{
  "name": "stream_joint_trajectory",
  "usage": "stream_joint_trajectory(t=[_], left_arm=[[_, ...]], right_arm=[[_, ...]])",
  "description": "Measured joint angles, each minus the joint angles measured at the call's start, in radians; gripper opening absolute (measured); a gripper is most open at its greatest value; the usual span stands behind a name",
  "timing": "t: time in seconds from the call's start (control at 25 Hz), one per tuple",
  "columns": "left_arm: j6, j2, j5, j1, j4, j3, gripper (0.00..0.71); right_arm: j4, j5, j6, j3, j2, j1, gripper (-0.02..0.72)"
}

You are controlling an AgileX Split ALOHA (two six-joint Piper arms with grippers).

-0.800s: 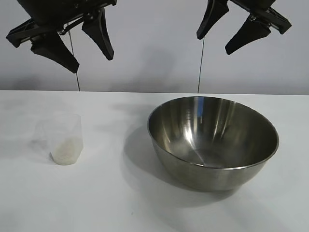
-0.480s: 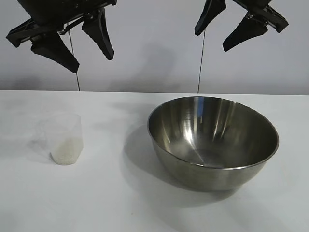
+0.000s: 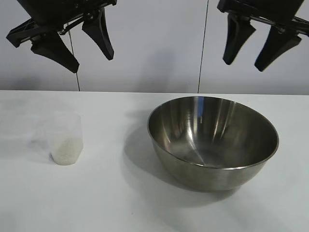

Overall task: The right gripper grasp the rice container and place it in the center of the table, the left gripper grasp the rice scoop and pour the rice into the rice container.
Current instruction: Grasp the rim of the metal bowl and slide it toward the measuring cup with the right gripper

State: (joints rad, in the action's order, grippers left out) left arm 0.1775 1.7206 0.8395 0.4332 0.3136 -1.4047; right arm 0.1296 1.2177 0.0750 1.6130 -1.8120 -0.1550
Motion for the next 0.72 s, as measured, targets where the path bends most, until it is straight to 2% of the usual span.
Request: stream_joint_trajectory(t=[0.2, 0.32, 0.52, 0.72], left_arm=[[0.0, 0.0, 0.0, 0.0, 0.0, 0.0, 0.48], [0.0, 0.0, 0.0, 0.0, 0.0, 0.0, 0.48], [0.0, 0.0, 0.0, 0.0, 0.0, 0.0, 0.48], [0.0, 0.0, 0.0, 0.0, 0.0, 0.0, 0.48]], right_arm=[[-0.048, 0.011, 0.0, 0.0, 0.0, 0.002, 0.389], [-0.071, 0.013, -0.029, 0.0, -0.003, 0.002, 0.384], [-0.076, 0.013, -0.054, 0.002, -0.065, 0.002, 0.379], [-0.076, 0.01, -0.037, 0.003, -0.163, 0.002, 0.397]])
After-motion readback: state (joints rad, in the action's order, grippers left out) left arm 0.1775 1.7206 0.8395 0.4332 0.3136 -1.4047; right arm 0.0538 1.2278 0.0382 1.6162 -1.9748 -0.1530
